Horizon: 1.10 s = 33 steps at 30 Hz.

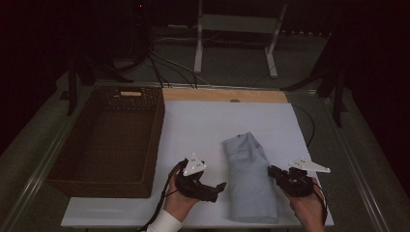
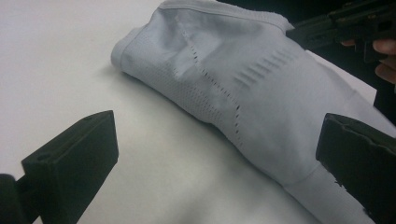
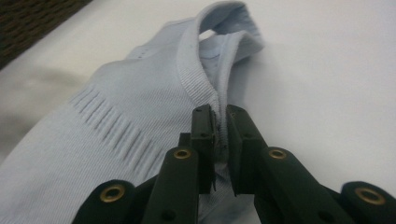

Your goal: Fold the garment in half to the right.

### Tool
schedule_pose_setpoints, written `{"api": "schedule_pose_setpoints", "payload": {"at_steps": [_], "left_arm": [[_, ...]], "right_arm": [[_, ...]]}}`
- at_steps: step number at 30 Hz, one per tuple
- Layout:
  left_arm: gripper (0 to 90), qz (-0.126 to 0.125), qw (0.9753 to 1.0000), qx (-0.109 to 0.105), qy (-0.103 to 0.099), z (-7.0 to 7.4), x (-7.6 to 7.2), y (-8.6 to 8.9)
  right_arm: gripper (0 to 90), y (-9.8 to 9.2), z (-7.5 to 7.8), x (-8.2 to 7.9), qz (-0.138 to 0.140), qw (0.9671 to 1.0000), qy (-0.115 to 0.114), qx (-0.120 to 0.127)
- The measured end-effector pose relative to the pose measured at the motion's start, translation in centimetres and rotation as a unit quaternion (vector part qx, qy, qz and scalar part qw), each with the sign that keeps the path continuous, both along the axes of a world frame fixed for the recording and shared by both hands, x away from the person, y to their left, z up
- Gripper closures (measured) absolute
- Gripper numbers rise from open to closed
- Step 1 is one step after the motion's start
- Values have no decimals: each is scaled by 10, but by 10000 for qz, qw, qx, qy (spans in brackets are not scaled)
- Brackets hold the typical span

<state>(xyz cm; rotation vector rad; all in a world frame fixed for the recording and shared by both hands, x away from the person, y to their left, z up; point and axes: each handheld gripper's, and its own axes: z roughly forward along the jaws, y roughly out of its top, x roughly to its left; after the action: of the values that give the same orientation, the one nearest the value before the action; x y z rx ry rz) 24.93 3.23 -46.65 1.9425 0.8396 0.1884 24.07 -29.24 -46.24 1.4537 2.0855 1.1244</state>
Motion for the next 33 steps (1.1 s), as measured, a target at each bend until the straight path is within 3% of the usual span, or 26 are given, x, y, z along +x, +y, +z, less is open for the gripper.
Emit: {"api": "schedule_pose_setpoints", "payload": {"at_steps": [6, 9, 15, 18, 25, 33], "left_arm": [[4, 16, 10000, 0, -13, 0, 0, 1], [4, 36, 10000, 0, -16, 1, 0, 1], [4, 53, 10000, 13, -15, 0, 1, 2], [4, 64, 10000, 9, -18, 1, 1, 2], [4, 77, 10000, 2, -29, 2, 1, 4], [4, 64, 10000, -16, -23, 2, 1, 2]], "right_arm": [[822, -2, -13, 5, -116, 9991, 343, -230], [795, -1, -14, 5, -139, 9989, 326, -311], [521, -3, -8, -1, -356, 9988, 161, -288], [449, -5, -4, -6, -415, 9988, 74, -237], [391, 0, -3, -24, -87, 9996, 78, -250], [401, 0, -15, -38, 119, 9987, 309, -389]]}}
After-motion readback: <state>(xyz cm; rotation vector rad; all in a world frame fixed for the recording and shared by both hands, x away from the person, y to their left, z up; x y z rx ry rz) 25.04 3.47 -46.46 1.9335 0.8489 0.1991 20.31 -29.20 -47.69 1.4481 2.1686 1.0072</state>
